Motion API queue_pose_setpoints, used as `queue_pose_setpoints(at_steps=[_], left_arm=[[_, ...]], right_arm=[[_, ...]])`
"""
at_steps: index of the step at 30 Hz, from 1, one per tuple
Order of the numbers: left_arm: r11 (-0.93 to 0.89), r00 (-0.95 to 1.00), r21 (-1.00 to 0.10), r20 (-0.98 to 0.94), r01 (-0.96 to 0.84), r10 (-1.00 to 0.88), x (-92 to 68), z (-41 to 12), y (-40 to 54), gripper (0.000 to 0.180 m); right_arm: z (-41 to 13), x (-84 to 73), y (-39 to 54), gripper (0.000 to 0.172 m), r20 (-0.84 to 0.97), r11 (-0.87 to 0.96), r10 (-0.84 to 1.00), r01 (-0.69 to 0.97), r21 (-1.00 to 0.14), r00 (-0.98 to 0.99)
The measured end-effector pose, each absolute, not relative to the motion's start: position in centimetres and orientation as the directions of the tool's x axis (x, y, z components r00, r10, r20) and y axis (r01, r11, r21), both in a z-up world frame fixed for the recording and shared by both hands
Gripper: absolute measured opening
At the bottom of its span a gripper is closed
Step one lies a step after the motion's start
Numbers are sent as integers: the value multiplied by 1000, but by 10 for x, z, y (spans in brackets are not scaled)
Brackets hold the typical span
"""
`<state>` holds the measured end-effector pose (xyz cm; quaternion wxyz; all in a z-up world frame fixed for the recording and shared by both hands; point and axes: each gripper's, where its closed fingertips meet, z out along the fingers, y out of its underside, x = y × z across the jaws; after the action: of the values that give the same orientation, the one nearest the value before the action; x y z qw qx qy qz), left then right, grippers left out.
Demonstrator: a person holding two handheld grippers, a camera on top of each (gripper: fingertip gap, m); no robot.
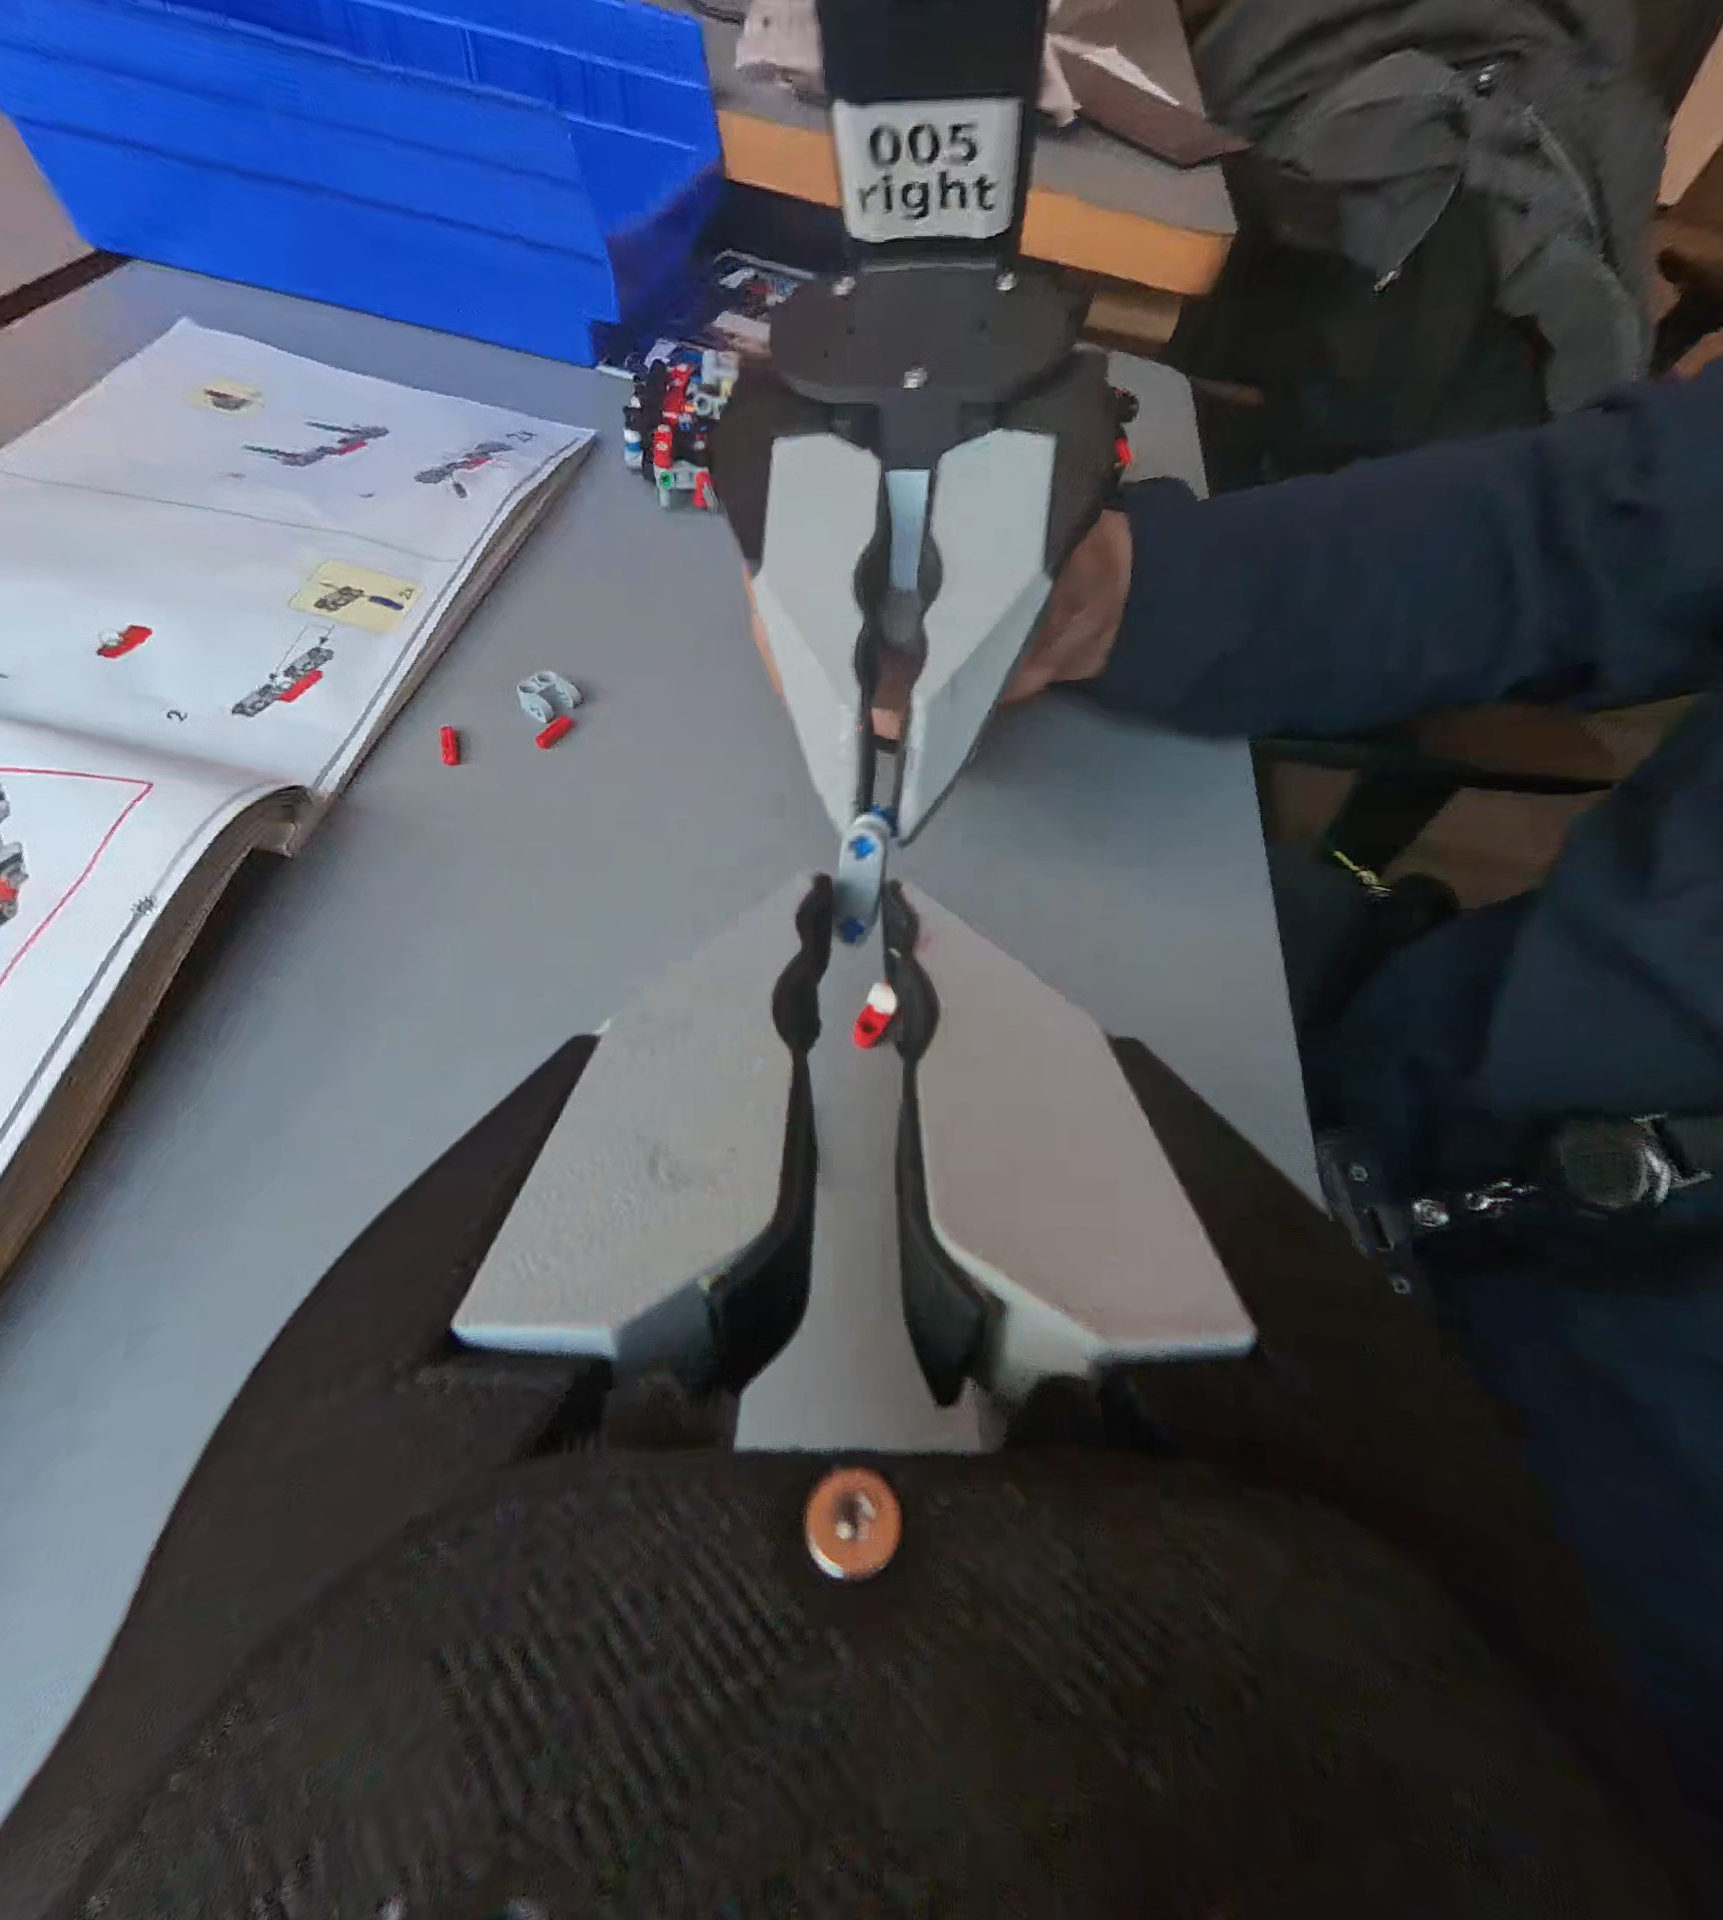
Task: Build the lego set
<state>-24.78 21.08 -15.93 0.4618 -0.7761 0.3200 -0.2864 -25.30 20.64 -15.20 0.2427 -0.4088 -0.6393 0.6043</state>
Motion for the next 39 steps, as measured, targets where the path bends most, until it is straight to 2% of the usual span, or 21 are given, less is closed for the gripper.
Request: queue_pose_setpoints(at_steps=[4, 9, 12, 15, 18, 20, 28, 31, 33, 36, 39], left_arm=[[-400, 624, -892, 193, -210, -757, -236, -167, 206, 11], [-375, 642, -902, 158, -216, -750, -232, -166, 211, 5], [-432, 689, -838, 95, -335, -719, -237, -182, 215, 5], [-461, 707, -757, -2, -463, -707, -241, -193, 217, 5], [-462, 696, -686, -89, -562, -713, -246, -200, 218, 5], [-467, 694, -674, -97, -573, -713, -247, -201, 220, 6], [-442, 699, -777, 4, -448, -716, -243, -199, 223, 5], [-394, 694, -821, -4, -413, -720, -240, -190, 223, 19], [-358, 706, -825, -67, -437, -705, -245, -191, 225, 7], [-342, 725, -793, -173, -504, -667, -249, -201, 226, 5], [-364, 770, -846, -83, -390, -633, -251, -203, 226, 4]], right_arm=[[-153, -244, 199, 2, -137, -22, 812, 205, -979, -567], [-155, -242, 204, 1, -106, 11, 823, 201, -980, -558], [-170, -246, 209, 2, -67, 87, 852, 266, -960, -519], [-182, -250, 211, 5, 61, 230, 879, 308, -923, -473], [-188, -254, 215, 9, 104, 269, 896, 343, -900, -431], [-192, -254, 215, 2, 97, 272, 896, 363, -891, -433], [-192, -254, 220, 2, 219, 369, 885, 330, -869, -411], [-186, -258, 223, 1, 298, 420, 879, 310, -853, -372], [-186, -259, 222, 1, 338, 457, 866, 310, -834, -368], [-196, -260, 223, 1, 385, 513, 844, 351, -783, -372], [-200, -263, 224, 2, 387, 519, 841, 364, -773, -378]])
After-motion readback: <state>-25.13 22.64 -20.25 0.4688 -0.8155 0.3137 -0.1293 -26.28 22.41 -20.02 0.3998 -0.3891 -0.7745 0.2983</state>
